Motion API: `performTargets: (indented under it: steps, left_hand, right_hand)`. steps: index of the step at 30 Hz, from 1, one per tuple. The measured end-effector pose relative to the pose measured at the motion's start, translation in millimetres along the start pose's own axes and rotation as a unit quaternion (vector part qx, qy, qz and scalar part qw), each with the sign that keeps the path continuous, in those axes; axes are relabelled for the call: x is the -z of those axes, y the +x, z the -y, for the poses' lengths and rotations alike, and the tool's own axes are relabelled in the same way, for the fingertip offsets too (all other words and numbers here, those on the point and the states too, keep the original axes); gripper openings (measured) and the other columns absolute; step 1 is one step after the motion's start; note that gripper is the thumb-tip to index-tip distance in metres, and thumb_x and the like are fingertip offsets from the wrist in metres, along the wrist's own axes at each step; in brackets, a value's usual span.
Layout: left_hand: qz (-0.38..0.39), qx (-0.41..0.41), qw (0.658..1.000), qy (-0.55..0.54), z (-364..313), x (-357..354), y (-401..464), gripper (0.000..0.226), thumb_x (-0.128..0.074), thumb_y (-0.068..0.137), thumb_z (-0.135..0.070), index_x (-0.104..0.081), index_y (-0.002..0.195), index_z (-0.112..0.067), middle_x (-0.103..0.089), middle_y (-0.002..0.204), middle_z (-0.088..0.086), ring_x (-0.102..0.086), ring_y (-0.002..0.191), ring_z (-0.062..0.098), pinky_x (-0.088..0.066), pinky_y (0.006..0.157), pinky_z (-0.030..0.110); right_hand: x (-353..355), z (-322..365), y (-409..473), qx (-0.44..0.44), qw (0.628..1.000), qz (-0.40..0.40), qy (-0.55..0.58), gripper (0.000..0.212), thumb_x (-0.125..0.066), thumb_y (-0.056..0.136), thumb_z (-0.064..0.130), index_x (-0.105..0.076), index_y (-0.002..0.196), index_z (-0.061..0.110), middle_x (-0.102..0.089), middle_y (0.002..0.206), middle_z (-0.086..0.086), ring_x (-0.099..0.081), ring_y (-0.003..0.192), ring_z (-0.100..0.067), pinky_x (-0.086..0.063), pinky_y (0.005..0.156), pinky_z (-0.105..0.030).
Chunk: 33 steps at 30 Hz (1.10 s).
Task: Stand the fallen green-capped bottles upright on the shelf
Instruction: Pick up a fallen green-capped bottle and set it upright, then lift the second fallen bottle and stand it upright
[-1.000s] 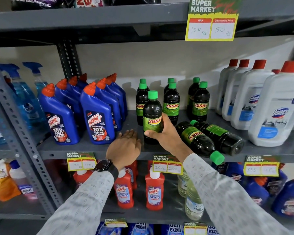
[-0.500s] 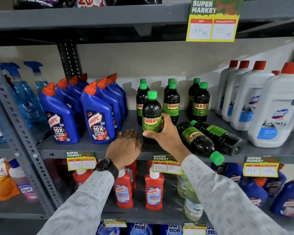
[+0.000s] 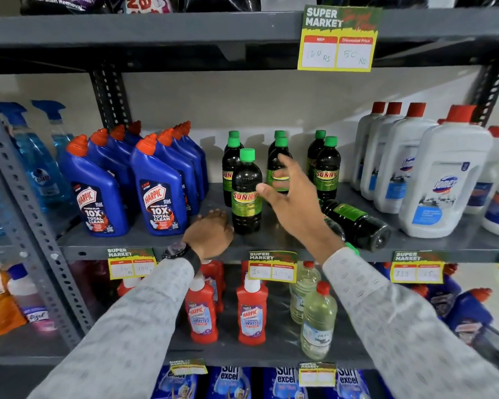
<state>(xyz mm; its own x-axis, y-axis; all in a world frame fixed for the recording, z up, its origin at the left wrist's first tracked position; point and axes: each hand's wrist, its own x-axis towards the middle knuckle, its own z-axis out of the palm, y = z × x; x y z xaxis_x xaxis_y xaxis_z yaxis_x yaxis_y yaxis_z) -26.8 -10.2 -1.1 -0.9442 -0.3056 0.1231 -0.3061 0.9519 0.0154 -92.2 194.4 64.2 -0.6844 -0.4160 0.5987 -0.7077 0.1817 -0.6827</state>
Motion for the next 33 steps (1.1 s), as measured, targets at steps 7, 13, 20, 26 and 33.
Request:
performTargets:
  steps: [7,13,20,26,33]
  left_hand:
    - [0.028,0.002,0.998,0.050,-5.5,1.1,-5.1,0.058,-0.019,0.107,-0.032,-0.036,0.154,-0.003,-0.032,0.164,0.022,-0.027,0.154,0.037,-0.022,0.123,0.062]
    - [0.039,0.031,0.999,0.012,-11.8,8.4,-9.9,0.051,-0.024,0.107,-0.026,-0.046,0.148,-0.004,-0.040,0.158,0.020,-0.032,0.151,0.035,-0.023,0.122,0.063]
    - [0.034,0.048,0.998,-0.015,-13.1,8.8,-10.2,0.052,-0.024,0.107,-0.027,-0.047,0.148,-0.004,-0.040,0.158,0.020,-0.032,0.151,0.033,-0.020,0.122,0.061]
    - [0.024,0.050,0.998,-0.023,-9.9,2.2,-8.1,0.054,-0.024,0.107,-0.029,-0.038,0.154,-0.006,-0.038,0.158,0.020,-0.033,0.150,0.034,-0.024,0.122,0.061]
    - [0.012,0.034,0.999,0.000,-9.5,-3.1,-2.6,0.054,-0.022,0.107,-0.027,-0.034,0.157,-0.008,-0.030,0.163,0.019,-0.025,0.154,0.035,-0.022,0.123,0.060]
  right_hand:
    - [69.2,-15.6,-35.1,0.067,0.956,0.002,-0.287,0.046,-0.075,0.091,0.034,-0.064,0.132,0.015,-0.063,0.126,-0.008,-0.058,0.118,-0.030,-0.047,0.095,-0.040]
    - [79.8,-38.9,-96.6,0.003,0.936,-0.041,-0.351,0.057,-0.077,0.084,0.052,-0.057,0.123,0.016,-0.057,0.117,-0.008,-0.058,0.108,-0.034,-0.051,0.076,-0.042]
    - [81.2,-60.3,-117.6,-0.015,0.952,-0.047,-0.303,0.045,-0.077,0.089,0.035,-0.035,0.102,0.028,-0.060,0.077,0.004,-0.065,0.067,-0.028,-0.035,0.059,-0.033]
    - [89.9,-41.9,-88.8,0.035,0.963,-0.068,-0.257,0.039,-0.082,0.086,0.032,-0.051,0.105,0.017,-0.067,0.078,-0.002,-0.067,0.069,-0.031,-0.045,0.065,-0.037]
    - [99.7,13.7,16.9,0.033,0.967,-0.049,-0.248,0.038,-0.080,0.082,0.049,-0.061,0.100,0.020,-0.064,0.077,0.006,-0.063,0.068,-0.017,-0.043,0.061,-0.029]
